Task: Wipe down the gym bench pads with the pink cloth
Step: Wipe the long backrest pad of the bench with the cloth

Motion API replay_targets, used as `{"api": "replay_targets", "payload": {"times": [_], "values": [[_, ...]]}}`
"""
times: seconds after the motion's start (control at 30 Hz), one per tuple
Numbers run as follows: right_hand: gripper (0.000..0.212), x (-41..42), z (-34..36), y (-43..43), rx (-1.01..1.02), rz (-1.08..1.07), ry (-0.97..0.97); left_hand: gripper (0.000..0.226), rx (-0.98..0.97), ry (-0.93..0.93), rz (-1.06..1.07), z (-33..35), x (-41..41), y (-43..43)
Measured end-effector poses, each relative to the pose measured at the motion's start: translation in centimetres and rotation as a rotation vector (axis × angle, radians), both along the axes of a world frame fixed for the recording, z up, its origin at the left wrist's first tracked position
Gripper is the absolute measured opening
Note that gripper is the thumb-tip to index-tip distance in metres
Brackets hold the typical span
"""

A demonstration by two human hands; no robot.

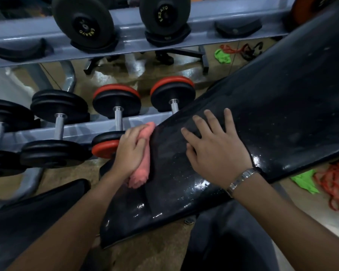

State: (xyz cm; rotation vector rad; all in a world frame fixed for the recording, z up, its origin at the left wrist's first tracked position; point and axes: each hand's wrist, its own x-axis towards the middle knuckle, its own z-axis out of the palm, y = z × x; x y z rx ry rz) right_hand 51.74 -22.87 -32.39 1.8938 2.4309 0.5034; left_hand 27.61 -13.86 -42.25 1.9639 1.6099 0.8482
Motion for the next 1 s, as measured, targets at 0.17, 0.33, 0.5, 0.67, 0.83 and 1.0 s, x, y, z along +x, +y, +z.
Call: {"api": "replay_targets", "payload": {"times": [0.17, 0.33, 0.5, 0.67, 0.83, 1.0], "values": [[0.049, 0.2, 0.1, -0.1, -0.003, -0.007, 0.002, 0.050, -0.010, -0.066, 0.004, 1.6, 3.3, 1.1], [0.048, 0.2, 0.1, 0.0, -0.001, -0.017, 0.005, 0.050, -0.054, 0.029, 0.072, 0.0, 2.1, 1.6], [0.047, 0.2, 0.1, -0.3, 0.008, -0.004, 0.006, 0.045, -0.102, 0.041, 0.083, 1.0, 3.9, 2.4], [0.051, 0.2, 0.1, -0.1, 0.012, -0.010, 0.006, 0.053, -0.014, 0.041, 0.018, 0.3, 1.5, 0.0], [0.052, 0.2, 0.0, -0.3, 0.016, -0.010, 0.025, 0.055, -0.189, 0.192, 0.081, 0.9, 3.5, 2.6], [0.050, 0.0, -0.1, -0.1, 0.027, -0.004, 0.027, 0.059, 0.137, 0.035, -0.140, 1.3, 1.9, -2.7]]}}
